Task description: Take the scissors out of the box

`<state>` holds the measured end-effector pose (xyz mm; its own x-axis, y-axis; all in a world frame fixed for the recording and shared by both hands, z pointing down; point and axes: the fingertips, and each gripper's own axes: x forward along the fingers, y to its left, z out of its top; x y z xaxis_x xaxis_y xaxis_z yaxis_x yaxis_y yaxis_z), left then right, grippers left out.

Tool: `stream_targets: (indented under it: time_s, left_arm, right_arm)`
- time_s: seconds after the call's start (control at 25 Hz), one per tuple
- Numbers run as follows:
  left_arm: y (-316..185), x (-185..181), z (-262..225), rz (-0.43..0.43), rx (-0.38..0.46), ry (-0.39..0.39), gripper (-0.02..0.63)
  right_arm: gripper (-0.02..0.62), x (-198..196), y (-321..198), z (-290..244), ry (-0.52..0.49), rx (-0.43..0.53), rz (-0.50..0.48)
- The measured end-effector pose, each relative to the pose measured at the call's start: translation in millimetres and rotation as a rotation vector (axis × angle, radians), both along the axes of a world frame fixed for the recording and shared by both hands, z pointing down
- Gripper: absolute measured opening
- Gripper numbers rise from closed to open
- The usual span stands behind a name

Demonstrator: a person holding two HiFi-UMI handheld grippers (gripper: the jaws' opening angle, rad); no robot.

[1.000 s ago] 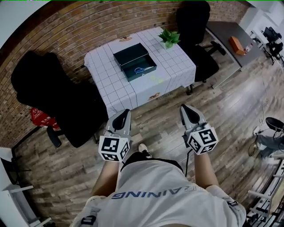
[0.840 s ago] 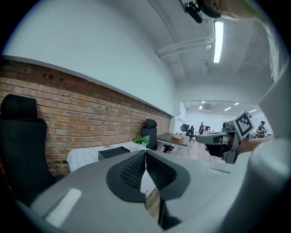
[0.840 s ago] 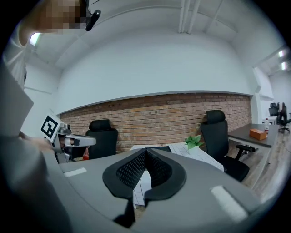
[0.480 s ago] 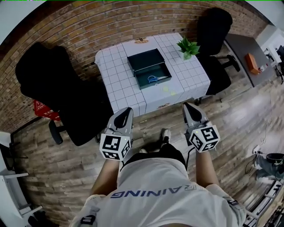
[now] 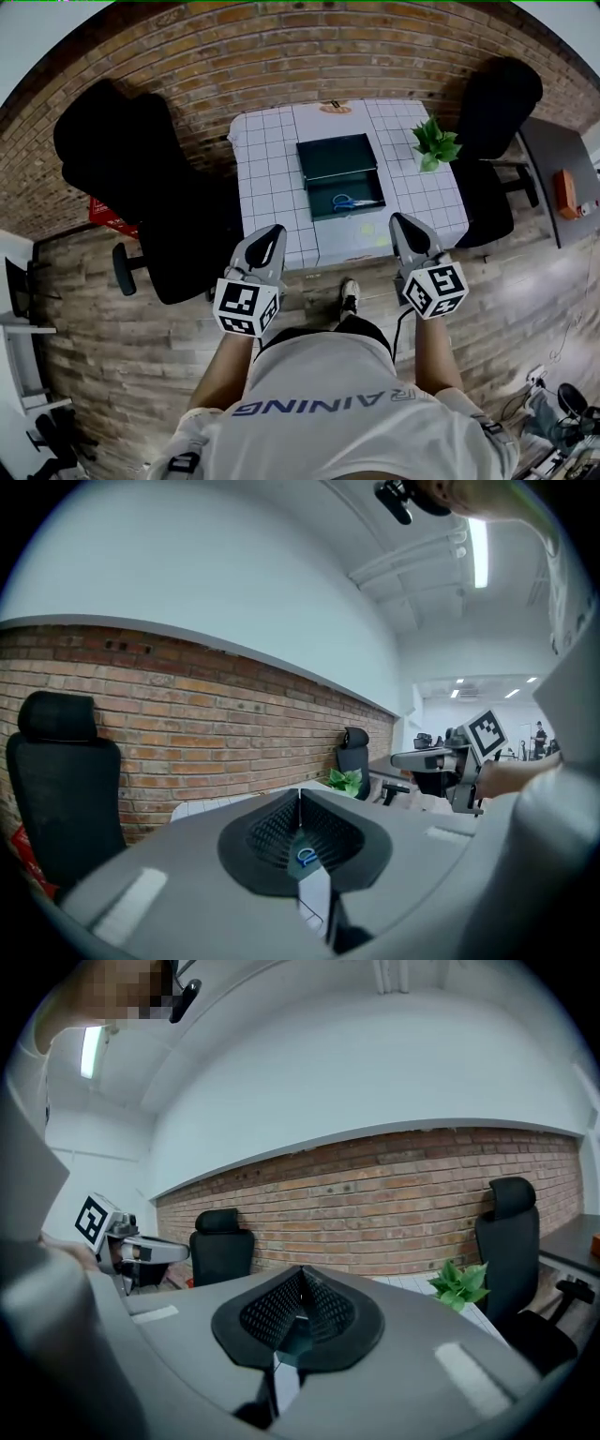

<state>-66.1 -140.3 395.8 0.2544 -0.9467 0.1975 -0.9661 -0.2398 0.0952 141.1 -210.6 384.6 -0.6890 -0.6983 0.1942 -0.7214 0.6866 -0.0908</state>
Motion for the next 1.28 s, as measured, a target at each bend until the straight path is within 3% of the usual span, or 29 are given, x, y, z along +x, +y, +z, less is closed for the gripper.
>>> stream_targets:
  time_s: [0.4, 0.6, 0.84, 1.16, 1.28]
  left_arm:
    - [-91, 22, 1, -0.111, -0.027, -0.02, 0.002]
    - [-128, 22, 14, -0.2, -0.069, -0.005, 0.002]
    - [-148, 21, 23, -0.278, -0.087, 0.014, 0.002]
    - [-146, 6, 36, -0.272, -0.108, 0.038, 0.002]
    - [-144, -6, 38, -0.267, -0.109, 0.044, 0.002]
  right_arm:
    - [0.015, 17, -111, 15, 0.011, -0.037, -0.11]
    - [0.015, 15, -157, 30, 0.027, -0.077, -0.193]
    - [0.02, -2, -193, 30, 0.039, -0.058, -0.293]
    - [0.163, -39, -191, 34, 0.142, -0.042, -0.375]
    - [0.183, -50, -187, 33, 0.176, -0.024, -0.375]
